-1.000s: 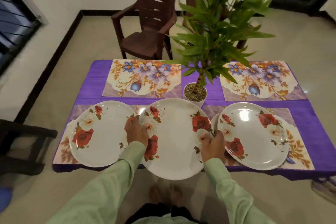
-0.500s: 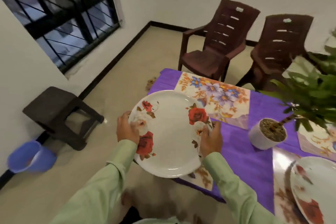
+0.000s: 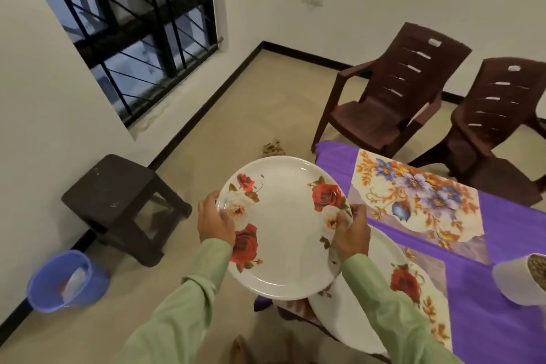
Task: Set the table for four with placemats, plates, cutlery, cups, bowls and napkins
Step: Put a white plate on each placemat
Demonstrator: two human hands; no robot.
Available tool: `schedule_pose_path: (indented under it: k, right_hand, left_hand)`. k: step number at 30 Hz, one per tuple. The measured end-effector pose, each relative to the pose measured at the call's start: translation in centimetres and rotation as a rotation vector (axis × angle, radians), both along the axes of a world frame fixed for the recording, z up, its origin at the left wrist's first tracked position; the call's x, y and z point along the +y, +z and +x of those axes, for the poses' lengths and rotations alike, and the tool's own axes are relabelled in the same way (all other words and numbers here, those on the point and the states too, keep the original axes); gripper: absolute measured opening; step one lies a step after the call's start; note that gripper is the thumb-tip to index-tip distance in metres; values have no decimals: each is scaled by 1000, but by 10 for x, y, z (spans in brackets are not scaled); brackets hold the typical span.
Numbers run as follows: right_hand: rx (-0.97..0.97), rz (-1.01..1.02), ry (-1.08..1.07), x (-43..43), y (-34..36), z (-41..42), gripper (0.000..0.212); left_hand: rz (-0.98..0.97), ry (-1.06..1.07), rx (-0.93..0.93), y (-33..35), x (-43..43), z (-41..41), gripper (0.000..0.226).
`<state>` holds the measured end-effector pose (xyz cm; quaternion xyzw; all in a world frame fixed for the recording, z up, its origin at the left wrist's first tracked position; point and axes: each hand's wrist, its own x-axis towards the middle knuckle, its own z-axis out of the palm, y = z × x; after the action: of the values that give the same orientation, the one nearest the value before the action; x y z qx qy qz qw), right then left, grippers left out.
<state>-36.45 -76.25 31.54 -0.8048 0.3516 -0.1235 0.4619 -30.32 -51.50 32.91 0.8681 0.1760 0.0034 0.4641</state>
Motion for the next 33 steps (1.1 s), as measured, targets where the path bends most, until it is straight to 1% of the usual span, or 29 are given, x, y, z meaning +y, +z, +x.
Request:
schedule_pose_path:
  k: [4,9,15,21,25,27,33]
  right_hand:
    - [-25,5,8,12,-4,36,8]
    - [-48,41,1,20,-11,73,10]
    - [-53,59,-48,37,-14,120,7]
    - [-27,48,-191,61,-23,179,7]
    - [10,32,-291,73,-16,213,12]
    - [17,37,-340,76,-14,226,11]
    - [-6,26,-507,51,-6,256,7]
  left_hand:
    - [4,-2,2,4,12,34,32]
    - [38,-3,3,12,20,70,33]
    - [13,-52,39,13,33,132,32]
    - [13,-186,18,11,44,217,34]
    - [8,-269,17,14,49,271,37]
    - [-5,-330,13,13,46,298,36]
    - [-21,-491,14,7,-6,366,42]
